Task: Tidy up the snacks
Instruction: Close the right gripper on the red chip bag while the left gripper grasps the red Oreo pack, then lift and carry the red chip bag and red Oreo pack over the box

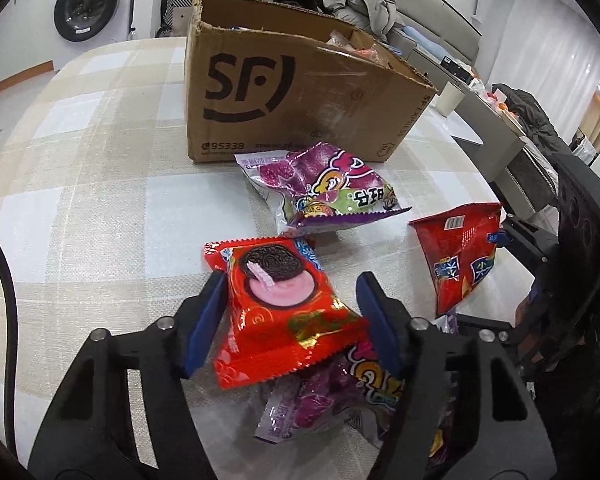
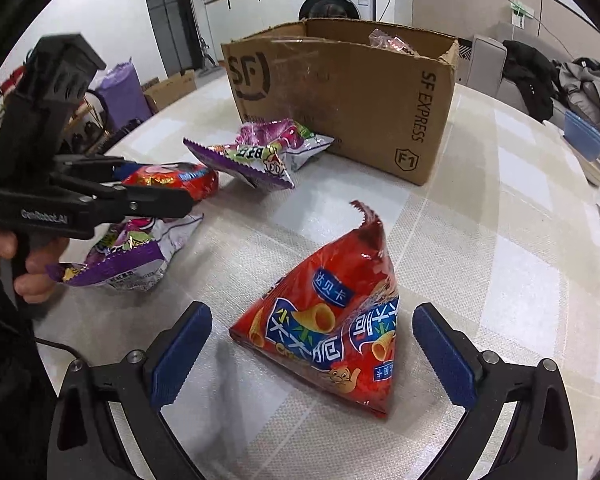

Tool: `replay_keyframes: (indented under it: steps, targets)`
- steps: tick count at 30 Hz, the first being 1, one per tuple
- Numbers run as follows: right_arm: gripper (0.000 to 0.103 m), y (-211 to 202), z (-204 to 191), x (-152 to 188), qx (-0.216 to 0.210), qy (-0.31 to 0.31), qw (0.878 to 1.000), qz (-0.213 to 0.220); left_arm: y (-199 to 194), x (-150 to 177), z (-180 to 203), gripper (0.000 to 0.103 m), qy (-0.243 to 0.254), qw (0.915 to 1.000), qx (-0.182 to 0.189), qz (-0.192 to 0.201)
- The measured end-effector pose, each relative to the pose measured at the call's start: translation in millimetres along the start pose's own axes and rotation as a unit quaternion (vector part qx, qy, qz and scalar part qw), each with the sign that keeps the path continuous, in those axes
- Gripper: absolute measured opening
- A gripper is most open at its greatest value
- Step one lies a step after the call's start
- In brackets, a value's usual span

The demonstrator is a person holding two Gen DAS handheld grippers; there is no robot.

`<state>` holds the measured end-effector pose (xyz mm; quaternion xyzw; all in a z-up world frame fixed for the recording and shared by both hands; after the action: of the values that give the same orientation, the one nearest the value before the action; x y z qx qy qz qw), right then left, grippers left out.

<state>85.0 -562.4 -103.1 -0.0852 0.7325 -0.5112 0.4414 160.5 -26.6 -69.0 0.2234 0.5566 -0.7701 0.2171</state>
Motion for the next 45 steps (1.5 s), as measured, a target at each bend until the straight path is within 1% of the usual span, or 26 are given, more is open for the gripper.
replay_keyframes:
  steps: [1, 4, 6, 7, 8, 10, 12, 13, 14, 17, 28, 30, 35, 39, 45]
  targets:
    - [0.103, 0, 1, 0, -0.001, 0.003, 1.0, 0.001, -1, -1, 1, 0.057, 0.004, 1.0, -0.006, 0.004]
    - [0.101, 0, 4, 0, -0.006, 0.01, 1.0, 0.002, -3, -1, 0, 0.054, 0.003, 1.0, -0.006, 0.006]
    - [0.096, 0, 5, 2, -0.007, 0.011, 1.0, 0.0, -2, -1, 0, 0.052, 0.004, 0.9999, -0.007, 0.006]
    - [0.086, 0, 6, 2, -0.007, 0.012, 1.0, 0.0, -4, 1, -1, 0.052, 0.004, 0.9999, -0.007, 0.007]
    - [0.082, 0, 8, 3, -0.007, 0.013, 1.0, 0.001, -4, 1, -1, 0.052, 0.005, 0.9999, -0.006, 0.008]
    - [0.079, -2, 10, 2, -0.006, 0.016, 1.0, 0.003, -7, 1, 0, 0.051, 0.008, 0.9999, -0.005, 0.012]
    - [0.073, -3, 10, 2, -0.008, 0.017, 1.0, 0.007, -9, 2, 0, 0.051, 0.013, 0.9998, -0.004, 0.015]
    - [0.065, -3, 11, 1, -0.009, 0.018, 1.0, 0.009, -12, 4, -1, 0.051, 0.014, 0.9998, -0.003, 0.016]
    - [0.063, -4, 12, 1, -0.014, 0.019, 1.0, 0.012, -14, 4, -1, 0.051, 0.015, 0.9997, -0.001, 0.018]
    - [0.061, -7, 8, 0, -0.012, 0.006, 1.0, 0.023, -18, 4, -1, 0.051, 0.016, 0.9996, 0.002, 0.021]
    - [0.061, -32, 2, -5, -0.028, 0.003, 0.997, 0.074, -46, 6, -2, 0.051, 0.025, 0.9983, 0.023, 0.047]
    - [0.061, -40, 4, -8, -0.031, 0.008, 0.995, 0.091, -53, 7, 1, 0.051, 0.029, 0.9975, 0.032, 0.055]
    - [0.061, -61, 6, -15, -0.038, 0.021, 0.99, 0.136, -70, 9, 3, 0.051, 0.037, 0.9962, 0.038, 0.069]
    - [0.061, -71, 9, -20, -0.036, 0.035, 0.987, 0.156, -85, 11, 3, 0.051, 0.037, 0.9951, 0.044, 0.081]
    - [0.061, -78, 17, -25, -0.027, 0.06, 0.981, 0.183, -104, 13, 2, 0.051, 0.034, 0.9936, 0.043, 0.099]
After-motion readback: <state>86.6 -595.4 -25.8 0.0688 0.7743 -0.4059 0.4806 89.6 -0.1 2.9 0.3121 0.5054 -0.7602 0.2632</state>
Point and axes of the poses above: each gripper's, at about its wrist camera, not at the fingertips, and y roughly the way its jaws point, z to its right, x to its underside, the point moved 4 cm from there along y, roughly the way its jaws point, and after that the axes turned 1 degree about z, right-handed, at the moved point
